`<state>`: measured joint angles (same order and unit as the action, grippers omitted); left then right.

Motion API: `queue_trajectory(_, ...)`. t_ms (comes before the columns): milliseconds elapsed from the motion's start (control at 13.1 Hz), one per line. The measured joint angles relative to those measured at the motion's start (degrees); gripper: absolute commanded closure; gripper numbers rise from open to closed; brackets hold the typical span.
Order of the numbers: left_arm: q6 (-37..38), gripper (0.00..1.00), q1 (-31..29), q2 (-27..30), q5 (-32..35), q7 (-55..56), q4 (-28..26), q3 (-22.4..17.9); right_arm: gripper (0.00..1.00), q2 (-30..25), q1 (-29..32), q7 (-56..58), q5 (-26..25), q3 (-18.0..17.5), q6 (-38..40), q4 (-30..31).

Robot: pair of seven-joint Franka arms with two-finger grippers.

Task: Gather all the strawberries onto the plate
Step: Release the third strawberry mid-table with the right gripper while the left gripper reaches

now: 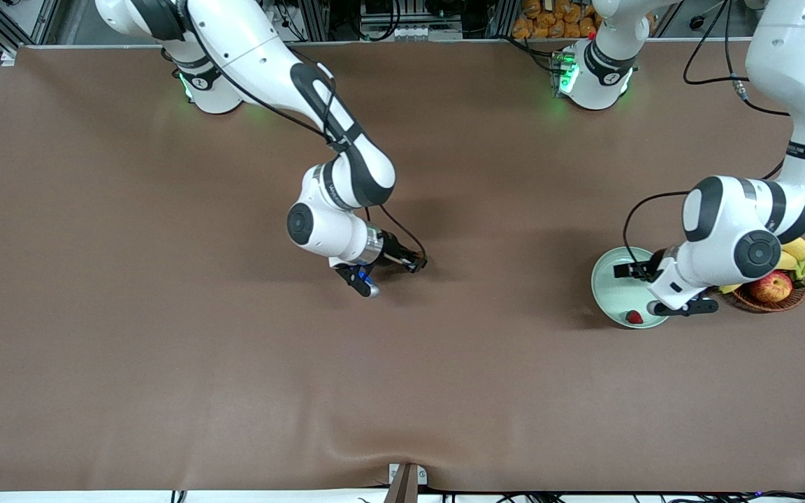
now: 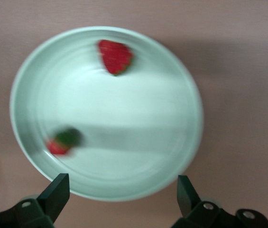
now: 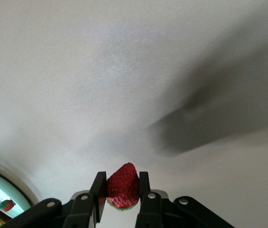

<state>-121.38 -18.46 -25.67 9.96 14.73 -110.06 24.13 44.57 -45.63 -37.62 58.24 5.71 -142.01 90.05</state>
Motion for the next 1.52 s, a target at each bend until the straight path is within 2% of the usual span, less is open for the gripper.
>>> queue_trajectory(76, 0.8, 0.00, 0.1, 0.6, 0.0, 4.0, 0.0, 2.4, 0.45, 0.6, -0.5, -0.4, 0.0, 0.0, -1.4, -0.3)
queue_trajectory(229, 1.2, 0.00, 1.1, 0.7, 0.0, 12.8, -0.1, 6.6, 0.26, 1.5, -0.9, -0.5, 0.0, 0.0, -3.4, -0.6)
queue_trajectory(381, 1.1, 0.00, 2.7, -0.1, 0.0, 18.8, -0.1, 8.3, 0.11, 1.7, -0.8, -0.6, 0.0, 0.5, -3.6, -0.6)
queue_trajectory(686, 0.7, 0.00, 9.2, -1.5, -0.3, 30.6, 1.6, 8.8, 0.06, 1.6, 0.3, -0.7, 0.1, 1.1, -3.6, -1.0)
queue_trajectory(838, 0.2, 0.00, 14.3, -3.5, -1.7, 37.0, 5.2, 8.9, 0.00, 0.7, 2.6, -0.8, 0.0, 1.5, -1.7, -1.0)
queue_trajectory(914, 0.0, 0.00, 17.7, -5.4, -2.1, 41.7, 8.2, 8.9, 0.00, -0.5, 4.9, -0.8, -0.3, 1.8, 1.6, -1.0)
queue_trajectory(990, 0.0, 0.00, 21.2, -7.6, -2.1, 46.8, 11.4, 8.8, 0.00, -2.3, 8.2, -0.7, -2.3, 2.1, 6.9, -1.1)
queue_trajectory(1067, -0.3, 0.00, 24.1, -10.0, -2.1, 51.0, 14.5, 8.7, 0.00, -4.5, 12.1, -0.5, -6.5, 2.3, 12.5, -1.2)
queue_trajectory(1295, -4.7, 0.00, 28.8, -15.8, -2.1, 56.9, 21.3, 7.4, 0.00, -12.7, 23.7, 0.0, -22.3, 2.3, 27.4, -1.7)
queue_trajectory(1371, -6.5, 0.00, 30.3, -17.2, -2.1, 57.5, 22.4, 6.0, 0.00, -14.8, 26.5, 0.7, -25.4, 2.3, 31.6, -1.9)
queue_trajectory(1524, -10.7, 0.00, 35.2, -19.3, -2.1, 58.5, 23.7, 0.9, 0.00, -18.0, 31.1, 5.4, -28.7, 2.3, 37.8, -2.4)
